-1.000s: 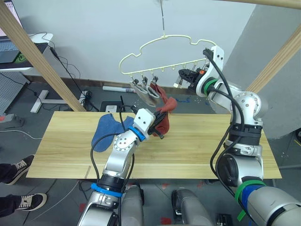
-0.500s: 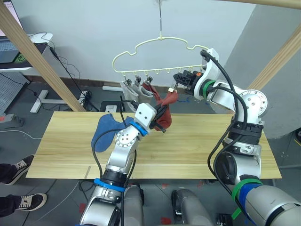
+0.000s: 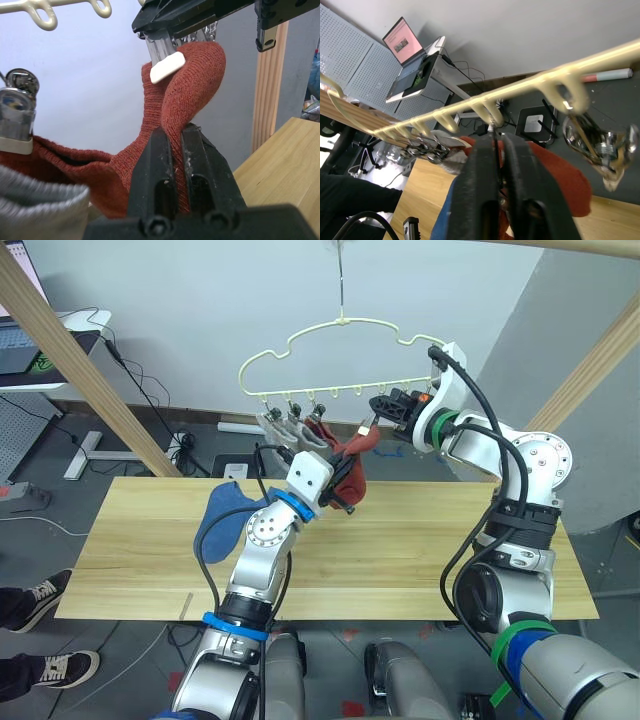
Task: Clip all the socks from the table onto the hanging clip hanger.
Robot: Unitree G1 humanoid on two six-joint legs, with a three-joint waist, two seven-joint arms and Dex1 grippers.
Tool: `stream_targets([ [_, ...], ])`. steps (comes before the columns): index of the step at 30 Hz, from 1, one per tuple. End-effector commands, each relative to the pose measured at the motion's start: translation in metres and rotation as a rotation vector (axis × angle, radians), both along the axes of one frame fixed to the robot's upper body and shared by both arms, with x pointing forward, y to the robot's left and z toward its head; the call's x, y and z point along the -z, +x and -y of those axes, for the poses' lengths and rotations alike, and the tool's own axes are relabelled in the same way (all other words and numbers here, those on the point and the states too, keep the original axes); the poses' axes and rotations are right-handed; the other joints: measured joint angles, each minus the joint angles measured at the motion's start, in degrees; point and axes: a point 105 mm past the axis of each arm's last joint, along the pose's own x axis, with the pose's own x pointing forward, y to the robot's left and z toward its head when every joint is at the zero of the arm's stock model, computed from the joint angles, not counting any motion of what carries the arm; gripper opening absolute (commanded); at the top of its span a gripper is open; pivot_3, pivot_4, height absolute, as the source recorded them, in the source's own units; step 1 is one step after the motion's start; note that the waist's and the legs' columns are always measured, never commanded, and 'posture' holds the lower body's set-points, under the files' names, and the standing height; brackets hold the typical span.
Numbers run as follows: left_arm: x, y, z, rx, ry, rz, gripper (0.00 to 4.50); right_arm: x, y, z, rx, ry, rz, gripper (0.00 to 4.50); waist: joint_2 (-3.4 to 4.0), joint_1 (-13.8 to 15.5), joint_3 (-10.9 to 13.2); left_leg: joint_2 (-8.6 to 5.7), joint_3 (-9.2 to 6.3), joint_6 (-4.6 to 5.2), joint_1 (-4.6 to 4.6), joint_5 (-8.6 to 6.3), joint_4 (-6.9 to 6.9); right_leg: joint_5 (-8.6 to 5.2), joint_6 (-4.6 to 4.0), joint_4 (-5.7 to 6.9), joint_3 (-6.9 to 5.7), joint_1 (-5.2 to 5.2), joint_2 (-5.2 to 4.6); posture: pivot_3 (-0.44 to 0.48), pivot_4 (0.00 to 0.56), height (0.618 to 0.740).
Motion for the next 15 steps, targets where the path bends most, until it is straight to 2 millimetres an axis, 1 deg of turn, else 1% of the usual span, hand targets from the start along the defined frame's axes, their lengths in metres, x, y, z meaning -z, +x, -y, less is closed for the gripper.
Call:
stream_targets([
  [1, -0.012, -0.004, 0.007, 0.025, -0.018, 0.050, 0.00, -0.006, -0.005, 0.000, -0.015, 0.003, 0.035, 1.49, 0.00, -0.03, 0.00, 0.00, 0.00, 0.00, 0.00, 0.00, 0.00, 0.00, 0.00, 0.00, 0.00, 0.00, 0.00, 0.042, 0.255, 0.740],
  [4, -0.011, -0.006, 0.011, 0.052, -0.012, 0.043, 0.00, -0.007, -0.005, 0.003, -0.008, 0.002, 0.043, 2.61, 0.00, -0.06, 0.00, 0.01, 0.00, 0.00, 0.00, 0.00, -0.01, 0.00, 0.00, 0.00, 0.00, -0.02, 0.01, 0.045, 0.250, 0.740],
  [8, -0.005, -0.011, 0.019, 0.118, -0.001, -0.014, 1.09, -0.012, -0.010, 0.015, 0.004, -0.006, 0.083, 3.97, 0.00, -0.06, 0.00, 0.00, 0.01, 0.00, -0.02, 0.00, -0.01, 0.00, 0.00, 0.00, 0.00, -0.03, 0.01, 0.035, 0.245, 0.740],
  [11, 0.001, -0.011, 0.021, 0.140, 0.011, -0.051, 2.02, -0.015, -0.020, 0.021, -0.016, -0.034, 0.125, 3.98, 0.00, -0.04, 0.00, -0.01, -0.02, 0.00, -0.08, 0.00, -0.01, -0.01, 0.02, -0.06, -0.02, -0.03, 0.01, 0.029, 0.241, 0.740],
  [15, 0.006, -0.007, 0.015, 0.145, -0.004, -0.116, 3.17, -0.015, -0.034, 0.025, -0.051, -0.089, 0.182, 3.98, 0.01, -0.35, 0.00, 0.00, -0.02, 0.01, -0.11, -0.01, -0.01, -0.06, 0.11, -0.09, -0.01, -0.05, 0.01, 0.020, 0.237, 0.740],
])
